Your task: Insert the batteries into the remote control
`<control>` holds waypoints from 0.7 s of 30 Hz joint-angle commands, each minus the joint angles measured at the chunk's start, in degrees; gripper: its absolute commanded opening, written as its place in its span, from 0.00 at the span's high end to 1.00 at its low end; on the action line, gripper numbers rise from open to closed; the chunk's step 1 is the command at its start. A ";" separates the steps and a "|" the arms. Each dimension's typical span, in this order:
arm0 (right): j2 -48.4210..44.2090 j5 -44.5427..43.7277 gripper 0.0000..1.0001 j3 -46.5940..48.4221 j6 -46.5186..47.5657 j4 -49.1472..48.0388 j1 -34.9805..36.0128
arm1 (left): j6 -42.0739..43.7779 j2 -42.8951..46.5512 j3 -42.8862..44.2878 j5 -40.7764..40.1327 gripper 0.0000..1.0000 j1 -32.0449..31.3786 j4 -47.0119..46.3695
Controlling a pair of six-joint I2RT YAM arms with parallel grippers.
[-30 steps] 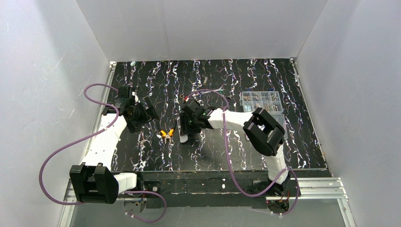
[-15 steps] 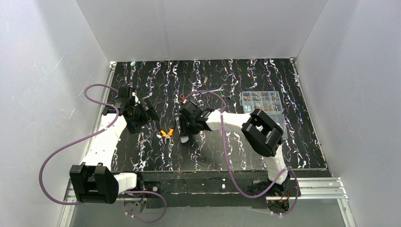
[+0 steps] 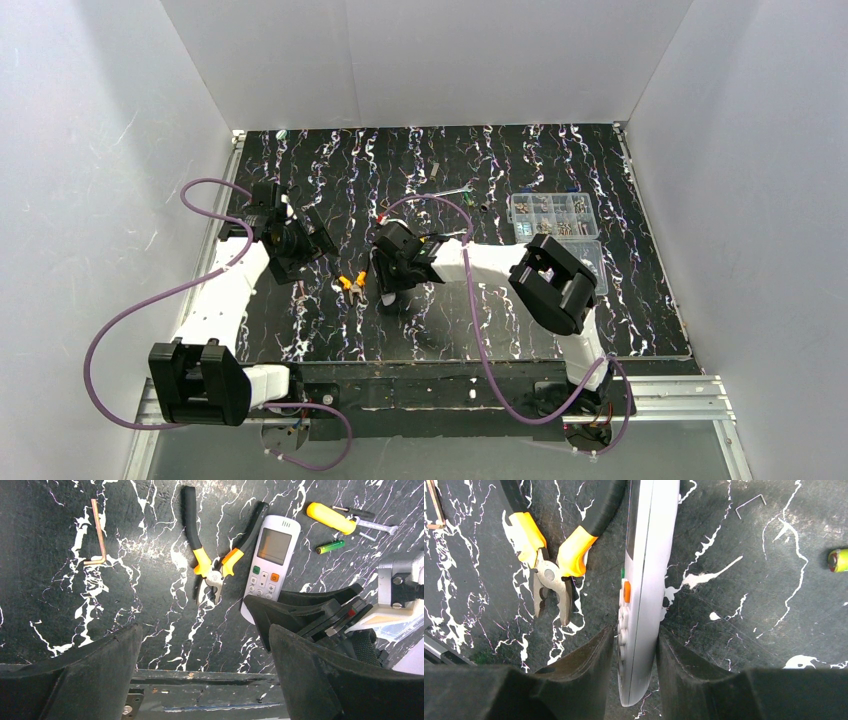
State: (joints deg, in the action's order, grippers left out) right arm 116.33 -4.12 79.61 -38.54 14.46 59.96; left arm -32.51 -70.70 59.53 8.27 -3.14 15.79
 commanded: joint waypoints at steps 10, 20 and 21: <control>-3.66 -2.11 0.88 -8.55 1.75 3.43 1.30 | -2.15 -0.18 1.73 2.80 0.01 -0.20 5.86; -17.80 -7.90 0.99 -12.73 11.73 1.15 1.30 | -23.41 -3.87 5.92 17.50 0.03 -0.95 3.06; -18.34 -9.92 0.99 -12.14 13.06 2.51 1.30 | -24.87 -4.03 6.22 17.45 0.05 -1.44 3.07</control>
State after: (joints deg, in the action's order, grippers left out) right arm 103.72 -7.27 65.98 -31.79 15.16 61.17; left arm -46.76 -73.52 64.14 18.70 -3.33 15.49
